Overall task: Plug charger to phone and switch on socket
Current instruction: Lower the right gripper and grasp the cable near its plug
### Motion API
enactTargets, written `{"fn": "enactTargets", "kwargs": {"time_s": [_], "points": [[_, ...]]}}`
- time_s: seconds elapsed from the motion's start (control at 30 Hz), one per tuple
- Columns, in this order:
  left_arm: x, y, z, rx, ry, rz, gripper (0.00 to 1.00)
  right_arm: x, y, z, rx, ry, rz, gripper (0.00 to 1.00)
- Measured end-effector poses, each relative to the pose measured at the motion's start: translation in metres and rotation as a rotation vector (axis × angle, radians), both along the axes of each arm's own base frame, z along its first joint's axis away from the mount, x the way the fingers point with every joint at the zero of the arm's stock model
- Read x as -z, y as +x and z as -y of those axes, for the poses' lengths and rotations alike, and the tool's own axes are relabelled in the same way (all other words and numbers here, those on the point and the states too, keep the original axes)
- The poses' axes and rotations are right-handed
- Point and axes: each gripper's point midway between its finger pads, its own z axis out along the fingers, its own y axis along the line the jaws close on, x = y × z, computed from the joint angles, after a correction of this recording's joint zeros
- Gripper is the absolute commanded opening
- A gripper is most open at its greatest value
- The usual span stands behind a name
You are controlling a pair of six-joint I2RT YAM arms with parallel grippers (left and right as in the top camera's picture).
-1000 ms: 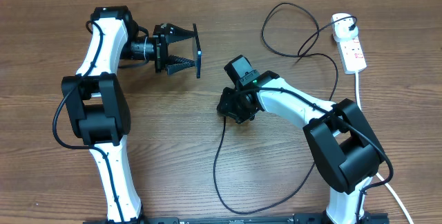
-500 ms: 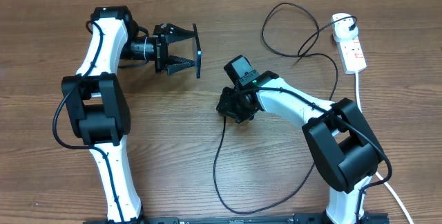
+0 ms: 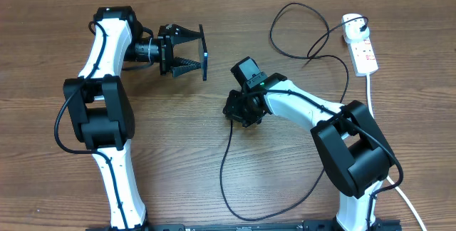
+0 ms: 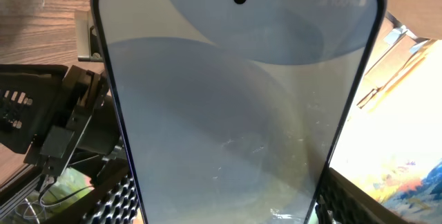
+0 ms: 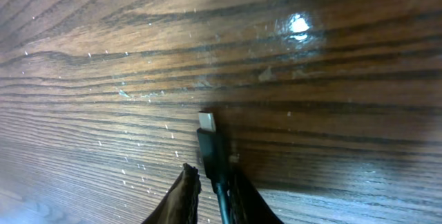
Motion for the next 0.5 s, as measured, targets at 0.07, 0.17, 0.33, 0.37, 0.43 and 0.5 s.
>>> {"fn": "enactTargets", "kwargs": {"time_s": [0.07,0.17,0.33,0.37,0.43,0.5], "points": [[0.0000,0.0000,0.0000,0.000,0.000,0.000,0.57,0.0004,-0.0003,-0.0001,-0.001,0.000,-0.002,0.14],[0.0000,0.0000,0.0000,0.000,0.000,0.000,0.57,0.0006,-0.0005,-0.0001,-0.001,0.000,-0.003,0.09],[0.0000,0.0000,0.0000,0.000,0.000,0.001,0.57,0.0014,-0.0009,-0.0002,-0.002,0.001,-0.006,0.08],[0.0000,0.0000,0.0000,0.000,0.000,0.000,0.57,0.0013,-0.0009,-0.0001,-0.002,0.001,-0.006,0.06],[0.0000,0.0000,0.0000,0.000,0.000,0.000,0.57,0.0014,-0.0009,-0.0001,-0.001,0.004,-0.009,0.04],[0.0000,0.0000,0.0000,0.000,0.000,0.000,0.57,0.0017,-0.0017,-0.0003,-0.002,0.010,-0.017,0.04]]}}
